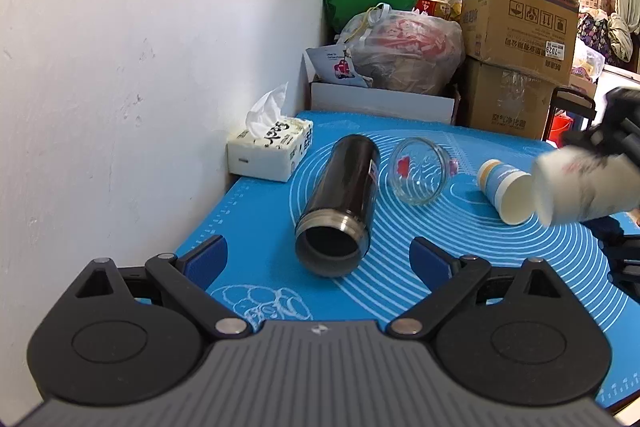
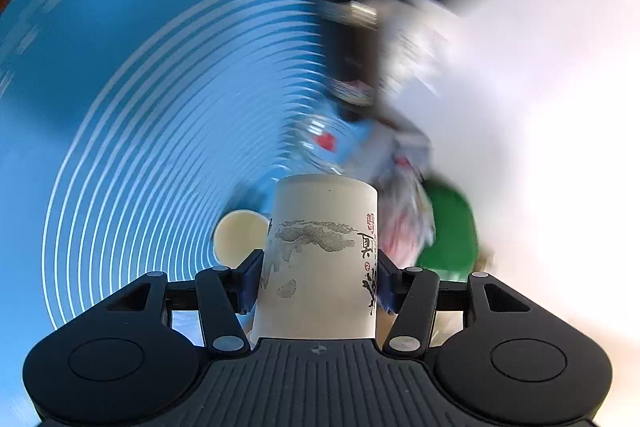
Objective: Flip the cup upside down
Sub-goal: 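Roll the right tool to turn the held cup mouth-down, then lower the cup mouth-down onto the mat and open the right tool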
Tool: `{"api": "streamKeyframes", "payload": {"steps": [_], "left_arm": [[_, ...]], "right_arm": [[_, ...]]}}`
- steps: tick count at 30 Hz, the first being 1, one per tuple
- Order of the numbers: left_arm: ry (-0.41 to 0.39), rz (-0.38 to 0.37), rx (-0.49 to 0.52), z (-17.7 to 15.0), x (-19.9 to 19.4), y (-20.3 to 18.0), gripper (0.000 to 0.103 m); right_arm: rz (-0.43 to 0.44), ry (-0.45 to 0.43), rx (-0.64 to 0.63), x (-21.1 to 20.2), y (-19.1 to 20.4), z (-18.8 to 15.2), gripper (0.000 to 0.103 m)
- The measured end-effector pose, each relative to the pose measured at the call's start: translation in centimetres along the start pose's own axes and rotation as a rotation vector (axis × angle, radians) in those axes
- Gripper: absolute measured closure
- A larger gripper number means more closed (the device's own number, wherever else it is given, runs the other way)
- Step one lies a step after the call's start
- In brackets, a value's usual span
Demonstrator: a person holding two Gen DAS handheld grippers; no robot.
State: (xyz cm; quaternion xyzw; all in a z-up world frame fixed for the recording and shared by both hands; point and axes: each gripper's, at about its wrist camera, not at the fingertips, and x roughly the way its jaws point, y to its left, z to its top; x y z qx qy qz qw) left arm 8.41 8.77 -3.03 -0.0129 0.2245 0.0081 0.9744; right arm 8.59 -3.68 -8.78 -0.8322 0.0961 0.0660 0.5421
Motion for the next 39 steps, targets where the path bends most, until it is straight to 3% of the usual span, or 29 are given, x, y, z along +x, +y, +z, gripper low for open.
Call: {"api": "streamKeyframes", "payload": {"steps": [4,9,14,18,22,29,35,39], "left_arm": [[-0.002,-0.004,0.01,0.5,0.1,-0.7,0.006],[-0.008,-0.008,0.026,1.0,0.1,-1.8,0.006],[-0.012,-0.005,0.05,1.1,0.3,-2.9,0.006],[-0.011,-0.004,0.052,1.0,0.8,-3.8,0.006],[-0.003,-0.008,0.046,0.5,1.5,-4.5,0.006],[0.019,-0.025,0.041,-0.5,2.5,-6.1,0.006],[0.032,-0.034,0.044,-0.9,2.4,-6.8,0.006],[0.031,-0.034,0.038,-0.9,2.2,-6.9,0.006]], "right_arm": [[-0.009,0.028,0.399,-0.6,-2.5,-1.8,0.051],[0.068,0.04,0.985,-0.5,-4.3,-5.5,0.051],[0.172,0.007,1.549,0.8,-3.0,-10.8,0.051],[0.234,0.025,1.836,3.2,-0.1,-13.0,0.052],[0.25,0.064,1.988,4.7,2.7,-13.9,0.052],[0.19,0.091,1.977,3.8,3.8,-13.9,0.052],[0.298,0.125,1.958,4.5,4.0,-14.2,0.05],[0.313,0.112,1.921,4.1,4.1,-14.0,0.05]]}}
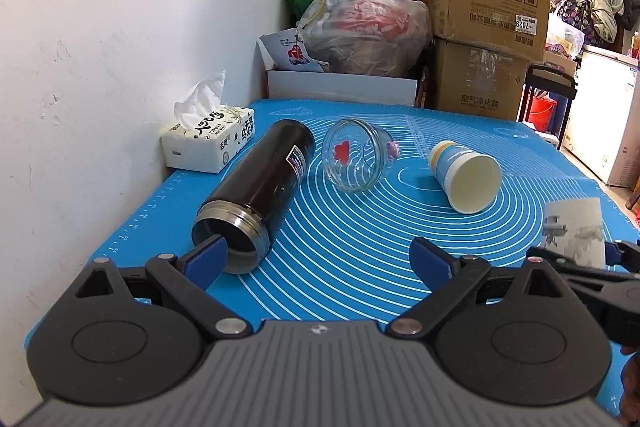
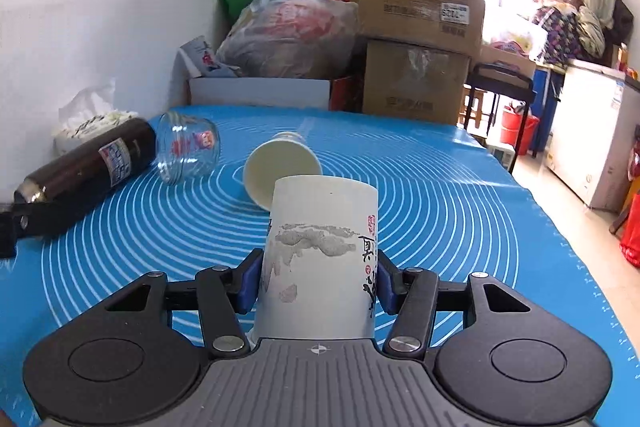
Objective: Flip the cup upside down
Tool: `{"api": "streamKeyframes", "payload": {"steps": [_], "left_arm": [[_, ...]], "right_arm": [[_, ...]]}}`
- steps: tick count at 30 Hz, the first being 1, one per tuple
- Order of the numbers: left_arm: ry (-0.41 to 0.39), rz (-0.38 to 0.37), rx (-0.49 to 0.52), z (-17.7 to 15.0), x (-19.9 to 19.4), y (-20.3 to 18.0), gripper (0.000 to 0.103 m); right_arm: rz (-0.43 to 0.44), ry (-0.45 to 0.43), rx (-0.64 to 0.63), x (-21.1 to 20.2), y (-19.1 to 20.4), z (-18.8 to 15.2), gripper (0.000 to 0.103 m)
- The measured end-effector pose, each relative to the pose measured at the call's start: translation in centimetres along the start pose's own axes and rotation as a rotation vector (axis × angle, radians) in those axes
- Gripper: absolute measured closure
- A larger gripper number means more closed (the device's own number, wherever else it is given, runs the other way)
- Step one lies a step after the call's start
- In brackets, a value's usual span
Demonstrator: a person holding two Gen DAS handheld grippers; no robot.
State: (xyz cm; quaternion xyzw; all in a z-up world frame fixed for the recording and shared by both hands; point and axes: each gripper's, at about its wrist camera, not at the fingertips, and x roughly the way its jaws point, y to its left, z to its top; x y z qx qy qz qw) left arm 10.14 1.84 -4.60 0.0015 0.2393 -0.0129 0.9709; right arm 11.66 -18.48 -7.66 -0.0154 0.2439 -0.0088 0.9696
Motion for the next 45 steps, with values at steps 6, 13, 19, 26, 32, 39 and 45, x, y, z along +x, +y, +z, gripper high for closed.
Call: {"api": "streamKeyframes", "payload": {"steps": [6,13,19,26,32,39,45], "left_arm": [[0.003,-0.007,0.003,-0.1,-0.5,-0.6,0.006],[0.012,-0.025,0.025,-0.4,-1.2,-1.7,0.006],[0.029,-0.037,0.03,-0.5,-1.9,-2.0,0.006],[0.047,-0.047,0.054,-0.6,-3.2,-2.4,0.006],[0.065,-0.074,0.068,-1.0,-5.1,-3.0,0.006],[0.067,-0.083,0.094,-2.1,-7.4,-3.6,0.006],[0.069,-0.085,0.068,-3.1,-8.9,-3.4,0.006]], "right_arm": [[0.028,0.043,-0.022,-0.7,-0.2,-0.4,0.049],[0.036,0.09,-0.061,-1.2,0.2,-0.7,0.048],[0.055,0.093,-0.06,-2.0,0.2,-1.0,0.037],[0.068,0.092,-0.056,-3.8,0.2,-1.1,0.013],[0.065,0.087,-0.013,-7.2,-1.2,-1.4,0.0],[0.067,0.097,0.02,-11.7,-2.7,-1.9,0.0],[0.087,0.09,0.017,-14.5,-3.2,-2.5,0.0]]}}
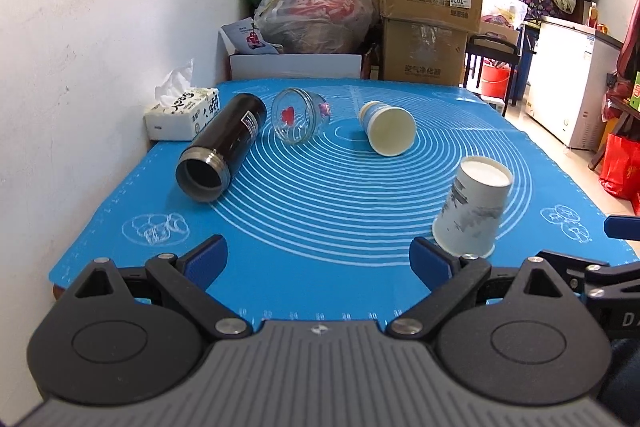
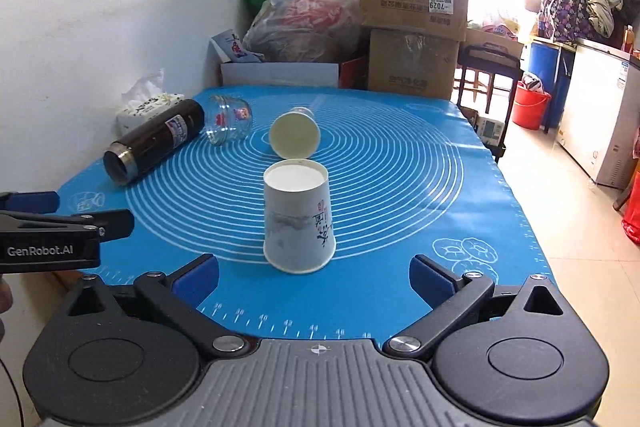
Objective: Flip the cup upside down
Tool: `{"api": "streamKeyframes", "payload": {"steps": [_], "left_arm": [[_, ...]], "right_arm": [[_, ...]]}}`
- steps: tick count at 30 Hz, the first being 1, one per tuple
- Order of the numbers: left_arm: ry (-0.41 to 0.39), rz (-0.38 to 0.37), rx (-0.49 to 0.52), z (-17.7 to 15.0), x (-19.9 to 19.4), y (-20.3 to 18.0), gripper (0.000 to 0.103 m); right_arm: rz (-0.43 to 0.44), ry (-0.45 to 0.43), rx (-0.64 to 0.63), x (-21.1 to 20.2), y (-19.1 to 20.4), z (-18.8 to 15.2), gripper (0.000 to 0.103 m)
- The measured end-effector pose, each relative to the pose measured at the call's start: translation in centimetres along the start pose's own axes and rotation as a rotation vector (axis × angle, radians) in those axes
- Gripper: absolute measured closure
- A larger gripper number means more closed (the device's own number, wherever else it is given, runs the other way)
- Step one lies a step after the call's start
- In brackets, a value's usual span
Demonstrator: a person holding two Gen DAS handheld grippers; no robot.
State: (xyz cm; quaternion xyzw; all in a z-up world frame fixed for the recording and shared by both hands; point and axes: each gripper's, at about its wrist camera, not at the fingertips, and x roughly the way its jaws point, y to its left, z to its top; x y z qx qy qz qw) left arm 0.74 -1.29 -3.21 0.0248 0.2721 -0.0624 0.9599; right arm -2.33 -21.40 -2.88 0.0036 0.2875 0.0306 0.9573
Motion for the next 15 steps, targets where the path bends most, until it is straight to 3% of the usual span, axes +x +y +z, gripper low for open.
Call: {"api": "streamKeyframes", "payload": {"steps": [15], "left_arm": [[0.006,-0.002,0.02,-1.0,-1.2,-0.6,0.006]], "right_arm": [[0.041,-0.012,0.026,-2.7,-0.4,-0.7,0.0]]}}
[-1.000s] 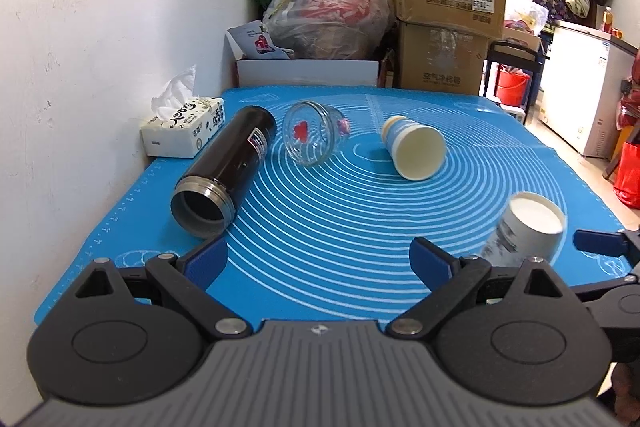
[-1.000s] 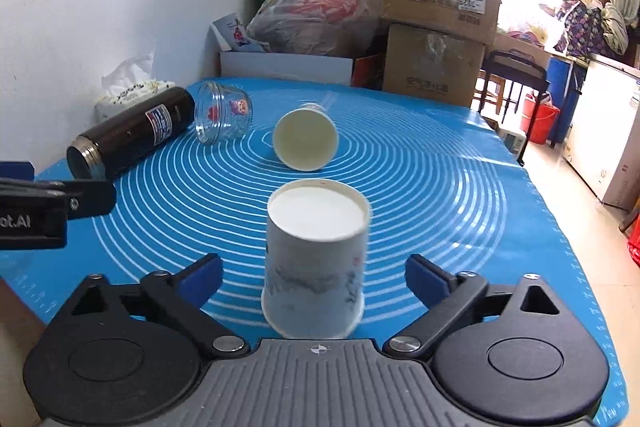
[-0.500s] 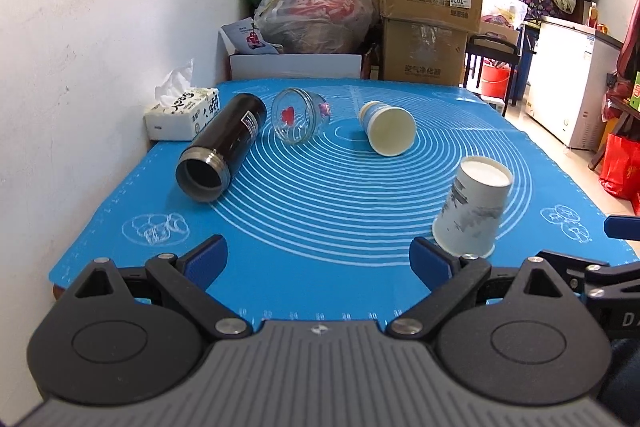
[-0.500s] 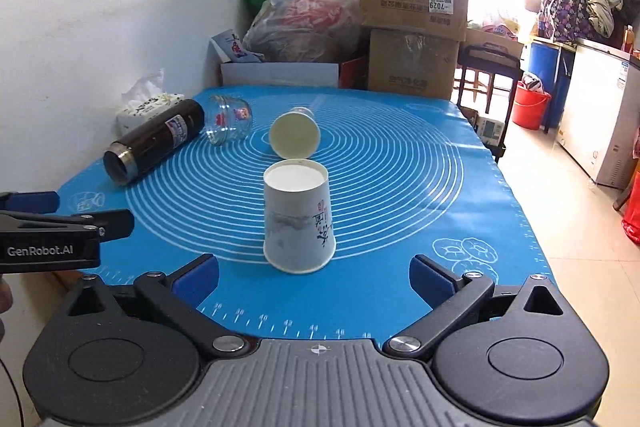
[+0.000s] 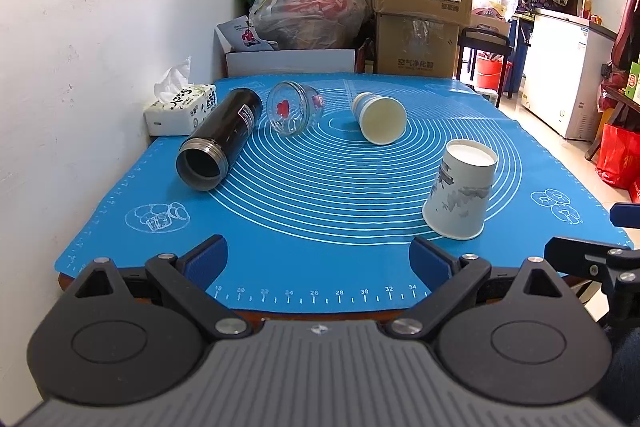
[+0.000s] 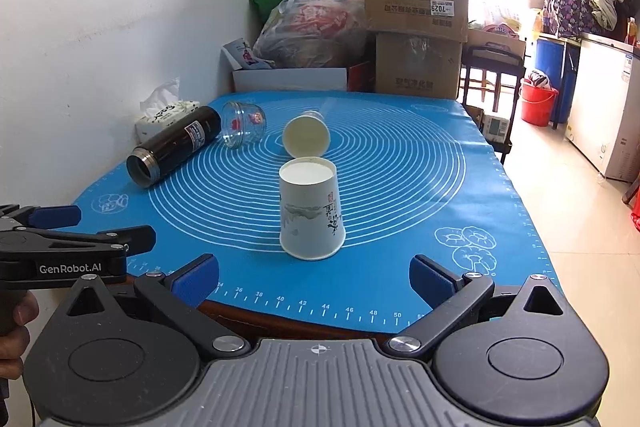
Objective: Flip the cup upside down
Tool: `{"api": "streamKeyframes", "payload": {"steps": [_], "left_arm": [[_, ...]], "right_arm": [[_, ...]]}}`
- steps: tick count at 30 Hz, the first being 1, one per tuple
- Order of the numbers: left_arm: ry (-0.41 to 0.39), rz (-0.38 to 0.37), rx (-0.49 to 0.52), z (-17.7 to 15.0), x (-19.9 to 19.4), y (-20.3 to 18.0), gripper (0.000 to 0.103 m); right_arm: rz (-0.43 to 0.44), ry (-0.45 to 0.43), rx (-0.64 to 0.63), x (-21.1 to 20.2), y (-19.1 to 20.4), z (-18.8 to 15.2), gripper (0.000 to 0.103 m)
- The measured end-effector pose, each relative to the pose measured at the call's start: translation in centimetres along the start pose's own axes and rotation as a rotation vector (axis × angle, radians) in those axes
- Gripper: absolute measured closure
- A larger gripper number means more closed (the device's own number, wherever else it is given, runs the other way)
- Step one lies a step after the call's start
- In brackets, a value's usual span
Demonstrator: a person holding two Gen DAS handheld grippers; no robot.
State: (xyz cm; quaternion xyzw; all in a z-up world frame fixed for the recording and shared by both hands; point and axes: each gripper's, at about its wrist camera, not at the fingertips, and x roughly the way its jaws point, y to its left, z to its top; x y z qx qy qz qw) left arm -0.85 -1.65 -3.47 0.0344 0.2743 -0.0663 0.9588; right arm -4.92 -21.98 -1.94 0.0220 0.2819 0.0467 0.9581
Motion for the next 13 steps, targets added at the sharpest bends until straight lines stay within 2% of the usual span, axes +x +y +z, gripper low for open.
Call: {"api": "streamKeyframes", "payload": {"steps": [13], "left_arm": [[0.003,0.006,0.013,-0.09,0.1,-0.11,0.006]], "right_arm": [[0.007,0.0,0.007,0.07,-0.26,-0.02,0.0]]}}
